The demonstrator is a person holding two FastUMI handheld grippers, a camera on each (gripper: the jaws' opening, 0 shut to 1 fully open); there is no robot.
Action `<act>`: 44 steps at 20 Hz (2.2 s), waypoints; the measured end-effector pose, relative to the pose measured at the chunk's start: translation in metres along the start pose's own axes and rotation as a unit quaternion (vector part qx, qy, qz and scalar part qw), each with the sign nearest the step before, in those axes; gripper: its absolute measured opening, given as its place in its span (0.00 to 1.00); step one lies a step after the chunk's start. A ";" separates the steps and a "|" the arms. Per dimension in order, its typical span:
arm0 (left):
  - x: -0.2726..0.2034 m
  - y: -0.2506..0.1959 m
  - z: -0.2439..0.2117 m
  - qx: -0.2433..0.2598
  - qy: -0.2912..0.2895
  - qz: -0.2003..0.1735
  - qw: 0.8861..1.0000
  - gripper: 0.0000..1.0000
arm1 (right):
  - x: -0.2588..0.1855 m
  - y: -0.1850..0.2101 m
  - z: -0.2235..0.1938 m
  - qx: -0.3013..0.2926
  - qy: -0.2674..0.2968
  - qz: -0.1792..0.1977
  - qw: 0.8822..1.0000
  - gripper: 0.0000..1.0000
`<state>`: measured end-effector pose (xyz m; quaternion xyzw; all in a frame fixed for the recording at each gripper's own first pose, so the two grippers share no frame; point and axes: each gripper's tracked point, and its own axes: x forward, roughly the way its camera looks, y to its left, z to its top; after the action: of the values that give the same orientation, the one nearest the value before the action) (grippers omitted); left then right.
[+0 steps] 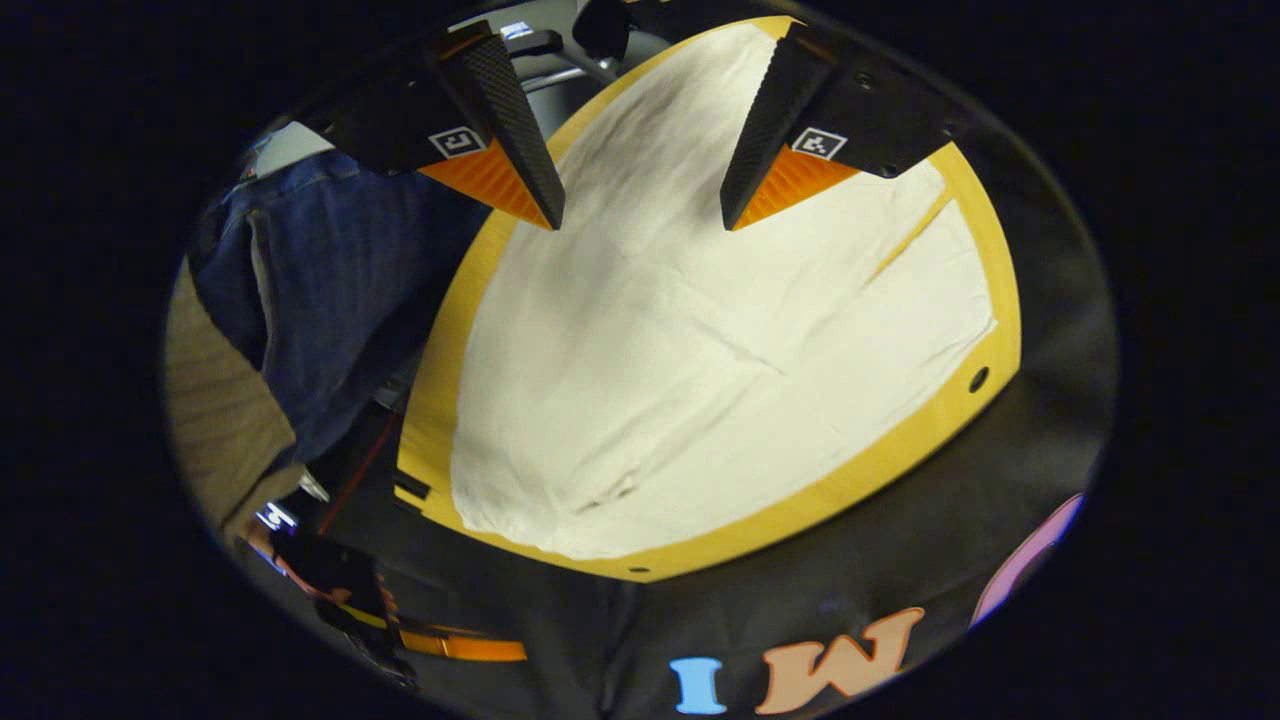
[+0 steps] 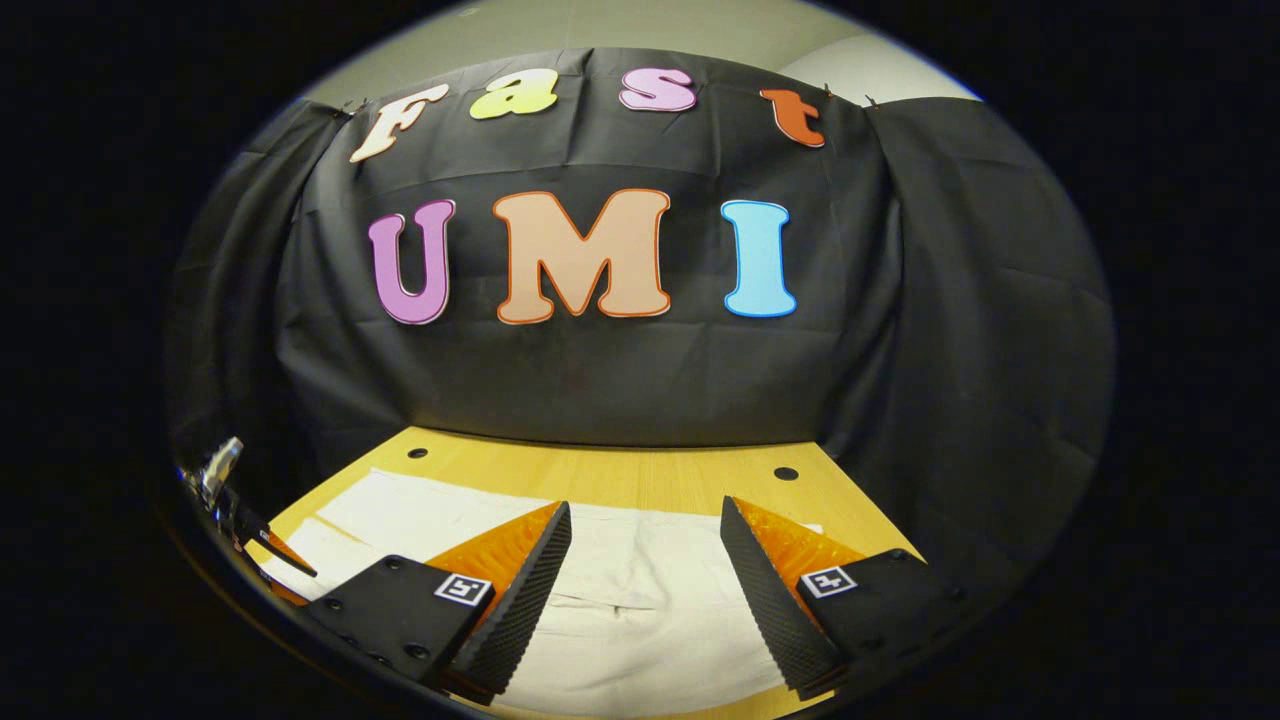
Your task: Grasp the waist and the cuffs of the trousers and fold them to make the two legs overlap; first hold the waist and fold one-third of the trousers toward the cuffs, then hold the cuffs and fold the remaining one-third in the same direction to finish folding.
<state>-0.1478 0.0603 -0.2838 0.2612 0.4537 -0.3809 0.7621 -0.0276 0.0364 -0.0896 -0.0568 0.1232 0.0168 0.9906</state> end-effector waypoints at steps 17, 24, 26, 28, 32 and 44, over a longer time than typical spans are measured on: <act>0.016 0.010 -0.080 0.086 0.170 -0.018 0.982 0.90 | 0.010 -0.013 -0.018 -0.064 0.027 -0.017 0.997 0.99; 0.022 0.022 -0.071 0.084 0.196 -0.014 0.977 0.45 | 0.025 -0.013 -0.028 -0.063 0.042 0.020 0.997 0.97; 0.024 0.028 -0.068 0.084 0.199 -0.009 0.976 0.23 | 0.030 -0.011 -0.035 -0.070 0.052 0.042 0.995 0.97; 0.025 0.028 -0.067 0.076 0.204 -0.002 0.976 0.04 | 0.034 -0.014 -0.046 -0.079 0.068 0.064 0.992 0.97; 0.025 0.027 -0.066 0.094 0.218 0.009 0.971 0.00 | 0.033 -0.034 -0.075 -0.109 0.111 0.103 0.982 0.97; 0.027 0.028 -0.066 0.069 0.242 0.019 0.968 0.00 | -0.011 -0.116 -0.223 -0.342 0.301 0.255 0.853 0.97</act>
<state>-0.1497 0.1164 -0.3364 0.4062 0.5922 -0.3225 0.6167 -0.0869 -0.1053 -0.2893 -0.3613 0.4122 0.2922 0.7837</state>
